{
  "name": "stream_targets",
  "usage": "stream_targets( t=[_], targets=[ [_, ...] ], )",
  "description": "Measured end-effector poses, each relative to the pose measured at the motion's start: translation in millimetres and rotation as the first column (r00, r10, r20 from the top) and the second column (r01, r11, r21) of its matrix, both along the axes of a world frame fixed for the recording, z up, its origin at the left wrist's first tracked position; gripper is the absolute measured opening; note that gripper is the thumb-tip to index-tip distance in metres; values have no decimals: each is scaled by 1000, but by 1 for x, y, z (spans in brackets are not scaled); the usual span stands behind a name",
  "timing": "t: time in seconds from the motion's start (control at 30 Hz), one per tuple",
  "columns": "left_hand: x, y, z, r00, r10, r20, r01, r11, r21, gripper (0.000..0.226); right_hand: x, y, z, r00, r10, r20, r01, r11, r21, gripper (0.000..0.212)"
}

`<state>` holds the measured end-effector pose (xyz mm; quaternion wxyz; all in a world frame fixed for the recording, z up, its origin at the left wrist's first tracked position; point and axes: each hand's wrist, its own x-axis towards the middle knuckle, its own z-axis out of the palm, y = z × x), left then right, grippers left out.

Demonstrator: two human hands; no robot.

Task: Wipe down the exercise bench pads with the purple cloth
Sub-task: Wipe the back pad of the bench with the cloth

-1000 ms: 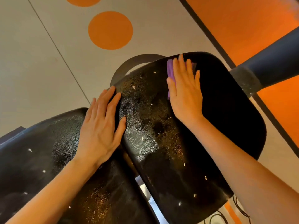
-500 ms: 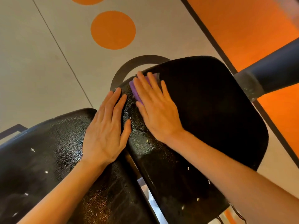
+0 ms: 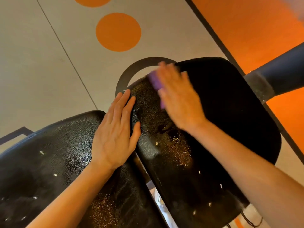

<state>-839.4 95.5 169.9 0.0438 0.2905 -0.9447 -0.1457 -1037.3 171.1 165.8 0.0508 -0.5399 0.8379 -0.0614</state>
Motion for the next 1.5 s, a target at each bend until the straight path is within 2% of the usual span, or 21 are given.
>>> stream_targets(
  t=[0.07,0.1,0.13,0.17,0.23,0.3,0.33,0.37,0.4,0.47,0.5,0.53,0.6,0.63,0.7,0.9,1.03,1.1,1.2,1.3,1.5],
  targets=[
    [0,0,0,1000,-4,1,4,1000,-11,61,-29,4,0,940,-336,61,337,941,-9,54],
    [0,0,0,1000,-4,-4,4,1000,-11,60,-25,0,1,892,-444,82,446,895,-10,53],
    [1,1,0,1000,-2,-12,2,1000,-10,60,-7,-7,3,876,-475,81,479,877,-31,53],
    [1,1,0,1000,3,-21,-3,1000,-4,60,17,-13,3,906,-419,63,422,905,-58,54],
    [2,1,0,998,29,-48,-28,999,33,61,65,-18,6,994,-103,34,105,991,-83,54],
    [2,1,0,996,43,-75,-37,996,78,61,67,-11,8,989,147,23,-146,989,-36,54],
    [3,0,1,996,28,-84,-21,996,85,60,50,-7,7,986,164,12,-164,986,-14,54],
    [5,0,2,996,11,-88,-3,997,82,61,31,-3,5,996,89,13,-89,996,-1,54],
    [7,-1,4,996,-1,-84,7,998,70,61,13,1,3,997,-65,40,65,998,-2,54],
    [18,-2,10,999,5,-54,-3,999,37,62,1,4,5,924,-365,111,368,930,-4,53],
    [26,-2,12,999,20,-33,-19,999,27,62,14,-1,6,903,-418,100,421,907,-17,53],
    [34,0,12,999,34,-13,-34,999,24,61,35,-9,6,922,-379,74,383,923,-44,54],
    [46,4,10,999,40,32,-41,999,15,60,80,-26,7,995,-92,45,95,993,-70,54],
    [48,5,8,998,32,59,-32,999,-2,60,94,-30,6,998,60,26,-58,995,-80,53],
    [49,7,5,995,21,98,-18,999,-30,61,100,-25,5,986,168,-24,-169,984,-63,52],
    [49,6,3,993,13,115,-8,999,-40,62,120,90,11,985,156,78,-162,983,86,55],
    [48,7,3,993,12,115,-6,999,-49,66,105,0,8,1000,18,7,-18,1000,5,54],
    [48,6,2,993,4,114,1,999,-46,66,101,-10,6,1000,10,-9,-10,1000,12,55],
    [49,6,2,994,-6,105,10,999,-43,67,122,76,10,992,129,5,-129,986,101,56],
    [50,6,2,995,1,103,4,999,-52,68,139,136,19,985,162,54,-169,972,164,55],
    [49,6,-1,995,-4,100,11,998,-63,72,79,11,7,989,-145,13,144,989,38,55]
  ],
)
